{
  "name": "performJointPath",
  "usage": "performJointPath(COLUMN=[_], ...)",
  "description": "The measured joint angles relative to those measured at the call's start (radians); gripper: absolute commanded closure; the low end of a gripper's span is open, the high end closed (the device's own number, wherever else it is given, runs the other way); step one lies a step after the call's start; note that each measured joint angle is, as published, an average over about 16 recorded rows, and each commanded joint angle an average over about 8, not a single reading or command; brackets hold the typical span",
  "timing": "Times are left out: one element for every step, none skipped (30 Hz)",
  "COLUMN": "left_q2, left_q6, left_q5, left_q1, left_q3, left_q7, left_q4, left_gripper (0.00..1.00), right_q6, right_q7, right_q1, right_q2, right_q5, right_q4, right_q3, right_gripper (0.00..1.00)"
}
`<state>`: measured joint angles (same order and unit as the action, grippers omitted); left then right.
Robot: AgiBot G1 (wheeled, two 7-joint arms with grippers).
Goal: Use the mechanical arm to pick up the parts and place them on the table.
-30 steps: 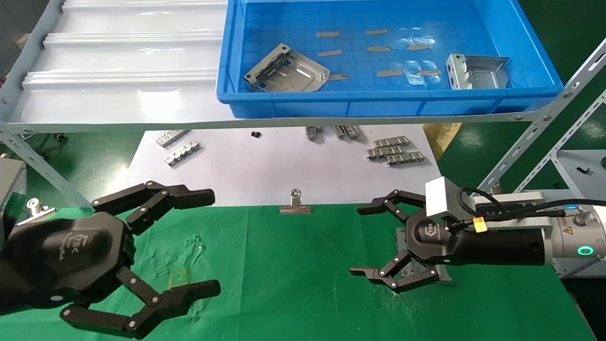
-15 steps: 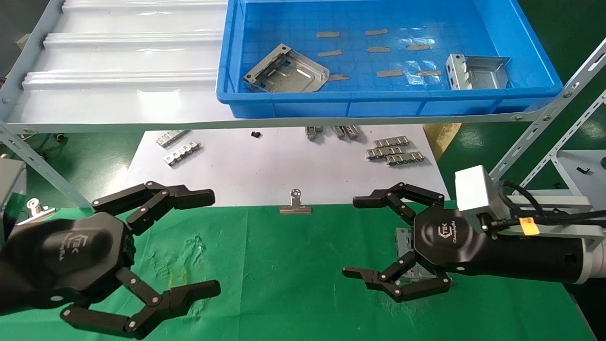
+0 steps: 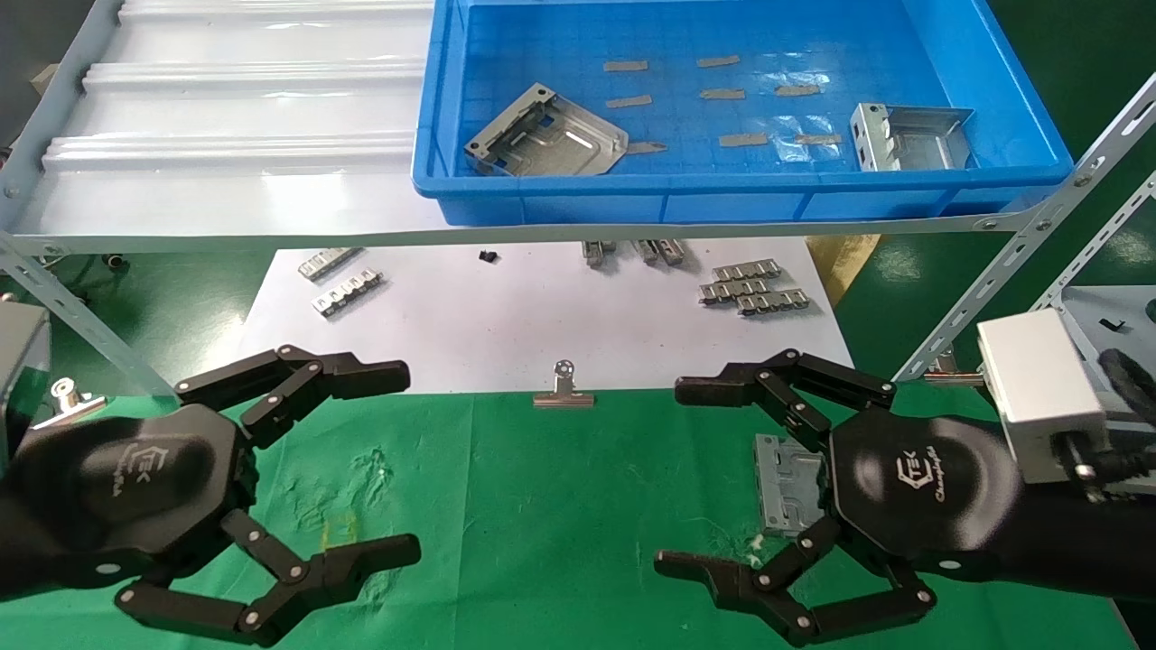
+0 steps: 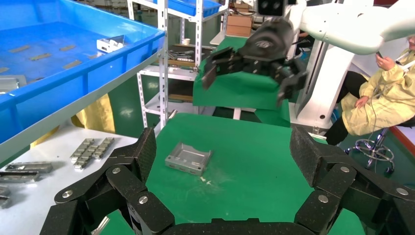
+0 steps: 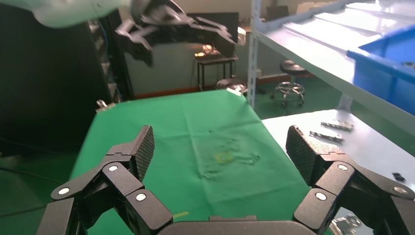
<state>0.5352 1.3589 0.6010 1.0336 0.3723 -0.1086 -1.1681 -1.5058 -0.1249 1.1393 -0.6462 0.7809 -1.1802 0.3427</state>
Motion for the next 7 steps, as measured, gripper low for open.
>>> performJointPath(left_q2=[0.0,0.0,0.0,0.0,0.0,0.0,0.0], left_q6=[0.0,0.0,0.0,0.0,0.0,0.0,0.0], left_q5=[0.0,0.0,0.0,0.0,0.0,0.0,0.0], left_q1=[0.0,0.0,0.0,0.0,0.0,0.0,0.0], left_q3=[0.0,0.0,0.0,0.0,0.0,0.0,0.0], left_q7=[0.0,0.0,0.0,0.0,0.0,0.0,0.0], left_q4=[0.0,0.0,0.0,0.0,0.0,0.0,0.0], left_gripper=[0.0,0.0,0.0,0.0,0.0,0.0,0.0], right_q6=[0.001,0.002,0.003,0.004,0.004,0.005,0.006], right_q7=[-0.006,-0.011,-0.017,-0.023,-0.028,-0.034,-0.039], right_q1=[-0.006,-0.012,-0.018,-0.023,-0.029,-0.034,-0.04], right_q2=[0.003,0.006,0.009,0.012,0.016,0.019,0.021], right_q5=[-0.005,-0.009,-0.014,-0.018,-0.022,-0.027,-0.031], right_q4=[-0.01,-0.019,-0.028,-0.037,-0.046,-0.055,-0.064], right_q3=[-0.006,-0.011,-0.017,-0.023,-0.028,-0.034,-0.039], right_gripper=[0.0,0.0,0.0,0.0,0.0,0.0,0.0])
